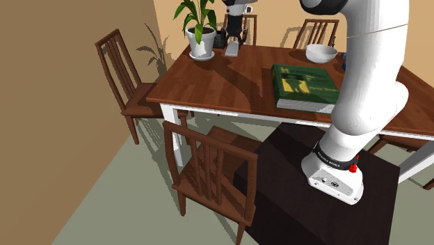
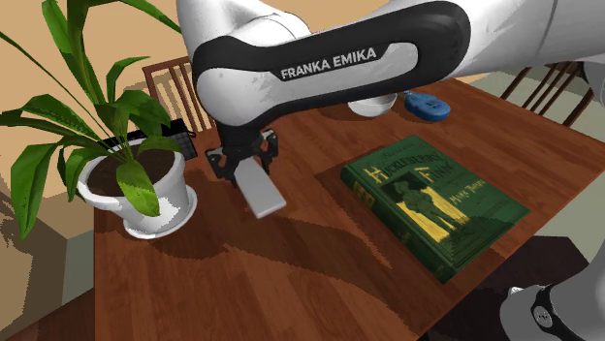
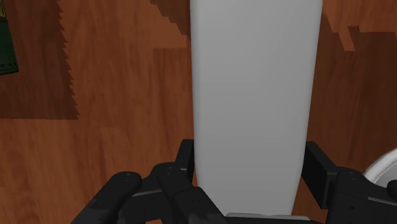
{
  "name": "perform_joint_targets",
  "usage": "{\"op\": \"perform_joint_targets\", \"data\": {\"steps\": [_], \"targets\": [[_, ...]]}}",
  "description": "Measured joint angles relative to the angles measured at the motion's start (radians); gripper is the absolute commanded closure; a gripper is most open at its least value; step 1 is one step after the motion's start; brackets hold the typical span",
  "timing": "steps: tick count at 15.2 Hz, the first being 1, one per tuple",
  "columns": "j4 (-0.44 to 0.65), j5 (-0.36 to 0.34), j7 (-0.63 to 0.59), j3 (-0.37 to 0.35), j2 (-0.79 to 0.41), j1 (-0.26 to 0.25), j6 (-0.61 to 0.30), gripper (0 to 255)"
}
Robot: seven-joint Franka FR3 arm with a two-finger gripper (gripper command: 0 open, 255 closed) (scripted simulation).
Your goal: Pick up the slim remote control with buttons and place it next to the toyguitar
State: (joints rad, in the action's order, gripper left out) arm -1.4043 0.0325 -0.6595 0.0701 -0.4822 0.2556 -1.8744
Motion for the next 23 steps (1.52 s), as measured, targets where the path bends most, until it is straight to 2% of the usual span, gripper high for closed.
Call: {"op": "perform_joint_targets", "data": {"steps": [2, 3, 9, 13, 23], "targets": [[0.024, 0.000, 0.000, 0.000, 0.003, 0.000, 0.026, 255], [-0.002, -0.001, 0.007, 0.002, 0.024, 0.004, 0.023, 255], [-0.284, -0.008, 0.078, 0.029, 0.219, 0.045, -0.065, 255], [-0.428, -0.015, 0.135, 0.054, 0.326, 0.078, -0.102, 255], [-0.723, -0.057, 0.291, 0.139, 0.563, 0.167, -0.164, 255]]}}
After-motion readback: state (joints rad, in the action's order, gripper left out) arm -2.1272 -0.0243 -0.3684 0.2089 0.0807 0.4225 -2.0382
